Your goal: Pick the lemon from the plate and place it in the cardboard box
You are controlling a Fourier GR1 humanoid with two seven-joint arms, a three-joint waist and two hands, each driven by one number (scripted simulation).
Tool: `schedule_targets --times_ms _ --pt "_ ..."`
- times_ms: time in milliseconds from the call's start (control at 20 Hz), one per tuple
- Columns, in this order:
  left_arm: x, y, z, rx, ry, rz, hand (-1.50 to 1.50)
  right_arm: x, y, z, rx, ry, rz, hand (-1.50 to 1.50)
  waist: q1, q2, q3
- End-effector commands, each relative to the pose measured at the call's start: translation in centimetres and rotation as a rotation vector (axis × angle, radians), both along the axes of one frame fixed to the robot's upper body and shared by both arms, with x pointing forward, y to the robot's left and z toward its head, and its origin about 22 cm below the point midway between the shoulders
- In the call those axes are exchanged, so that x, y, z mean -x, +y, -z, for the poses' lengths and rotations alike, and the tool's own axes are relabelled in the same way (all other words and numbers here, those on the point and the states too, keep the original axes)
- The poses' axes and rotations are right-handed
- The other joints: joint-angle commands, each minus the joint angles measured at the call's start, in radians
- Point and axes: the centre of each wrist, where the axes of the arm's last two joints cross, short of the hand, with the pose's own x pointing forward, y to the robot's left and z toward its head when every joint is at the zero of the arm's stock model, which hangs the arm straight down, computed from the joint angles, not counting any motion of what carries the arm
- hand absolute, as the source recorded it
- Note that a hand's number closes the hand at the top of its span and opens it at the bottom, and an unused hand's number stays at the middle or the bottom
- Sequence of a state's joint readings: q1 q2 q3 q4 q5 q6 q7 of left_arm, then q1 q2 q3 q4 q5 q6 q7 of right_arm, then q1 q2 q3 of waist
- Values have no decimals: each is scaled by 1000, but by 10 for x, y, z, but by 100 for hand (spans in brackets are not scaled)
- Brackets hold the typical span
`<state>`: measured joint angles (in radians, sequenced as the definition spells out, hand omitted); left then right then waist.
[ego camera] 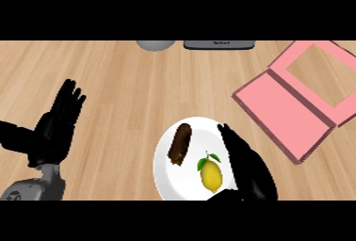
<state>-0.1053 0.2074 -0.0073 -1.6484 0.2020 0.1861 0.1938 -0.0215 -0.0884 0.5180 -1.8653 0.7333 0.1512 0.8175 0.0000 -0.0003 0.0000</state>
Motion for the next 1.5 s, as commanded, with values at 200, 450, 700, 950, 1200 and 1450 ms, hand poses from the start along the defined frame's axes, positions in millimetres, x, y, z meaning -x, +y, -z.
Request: schedule_targets --times_ms 200,450,700,950,1200,1450 --pt "-1 -2 -2 10 -21 12 0 -7 -9 18 0 3 -4 -150 0 0 0" --pt "6 1 5 -1 -20 -7 0 0 8 36 1 40 -19 -150 1 0 0" --pt "14 4 7 -1 -10 -8 0 0 16 40 5 50 -3 -150 1 -1 0" --pt "3 7 20 -21 11 -8 0 -1 25 29 9 46 -20 -150 0 0 0" --pt "6 4 -9 -27 5 -1 0 -3 -15 48 9 49 -34 -150 -1 0 0" --pt "8 6 21 -3 1 -6 0 -18 11 63 26 29 -37 -150 1 0 0"
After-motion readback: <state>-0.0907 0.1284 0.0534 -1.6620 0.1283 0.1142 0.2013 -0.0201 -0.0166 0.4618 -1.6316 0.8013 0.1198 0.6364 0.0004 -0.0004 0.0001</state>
